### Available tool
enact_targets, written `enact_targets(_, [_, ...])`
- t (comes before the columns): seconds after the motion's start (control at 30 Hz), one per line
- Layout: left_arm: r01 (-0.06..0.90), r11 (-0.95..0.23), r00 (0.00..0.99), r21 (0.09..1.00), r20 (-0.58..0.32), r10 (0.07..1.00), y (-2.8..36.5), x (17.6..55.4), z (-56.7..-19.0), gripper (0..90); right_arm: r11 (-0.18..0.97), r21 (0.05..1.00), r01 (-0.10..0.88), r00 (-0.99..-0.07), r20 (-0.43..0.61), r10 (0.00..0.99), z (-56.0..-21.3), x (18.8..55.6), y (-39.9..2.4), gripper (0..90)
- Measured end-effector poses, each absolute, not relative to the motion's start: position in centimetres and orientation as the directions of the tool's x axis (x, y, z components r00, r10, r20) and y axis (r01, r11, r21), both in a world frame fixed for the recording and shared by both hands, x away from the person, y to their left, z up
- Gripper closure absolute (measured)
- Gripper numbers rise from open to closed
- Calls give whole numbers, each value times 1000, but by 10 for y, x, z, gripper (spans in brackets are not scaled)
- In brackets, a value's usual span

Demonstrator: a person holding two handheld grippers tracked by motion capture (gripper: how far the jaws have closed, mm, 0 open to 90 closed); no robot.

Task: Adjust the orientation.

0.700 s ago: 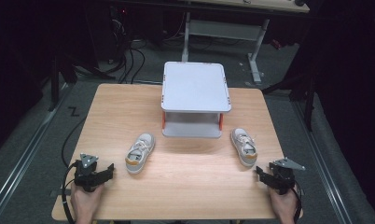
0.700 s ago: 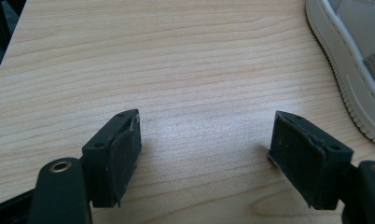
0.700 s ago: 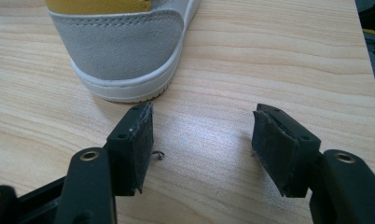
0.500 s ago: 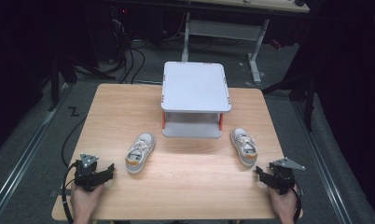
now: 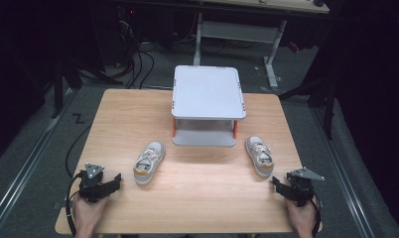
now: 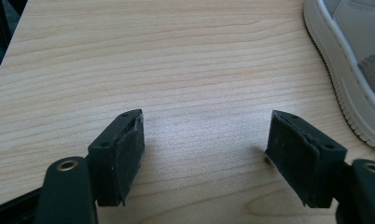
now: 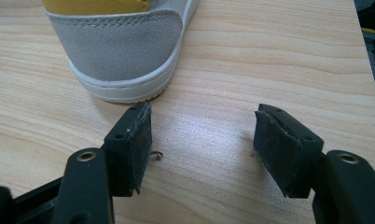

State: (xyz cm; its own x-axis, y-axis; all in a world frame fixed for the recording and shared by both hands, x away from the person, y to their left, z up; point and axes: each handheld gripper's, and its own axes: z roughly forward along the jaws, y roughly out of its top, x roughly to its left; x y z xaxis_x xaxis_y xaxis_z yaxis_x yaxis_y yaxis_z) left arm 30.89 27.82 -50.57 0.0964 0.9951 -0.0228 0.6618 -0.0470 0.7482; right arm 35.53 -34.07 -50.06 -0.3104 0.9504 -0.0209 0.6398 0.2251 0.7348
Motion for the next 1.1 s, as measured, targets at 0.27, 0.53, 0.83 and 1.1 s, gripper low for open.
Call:
enact_targets(0.27, [630,-49,118,775,-33,993,275,305,-490,297,225,735,640,-310,-21,951,-501,355,-341,366])
enact_targets(0.53, [592,-68,160,803,-35,987,268,303,-460,280,223,734,641,-307,-21,951,-501,355,-341,359])
enact_targets(0.83, [561,-114,259,820,-43,965,248,315,-434,292,223,734,642,-307,-20,951,-501,355,-341,359])
enact_targets(1.1, [586,-208,322,783,10,947,229,335,-431,330,223,734,642,-307,-20,951,-501,355,-341,358])
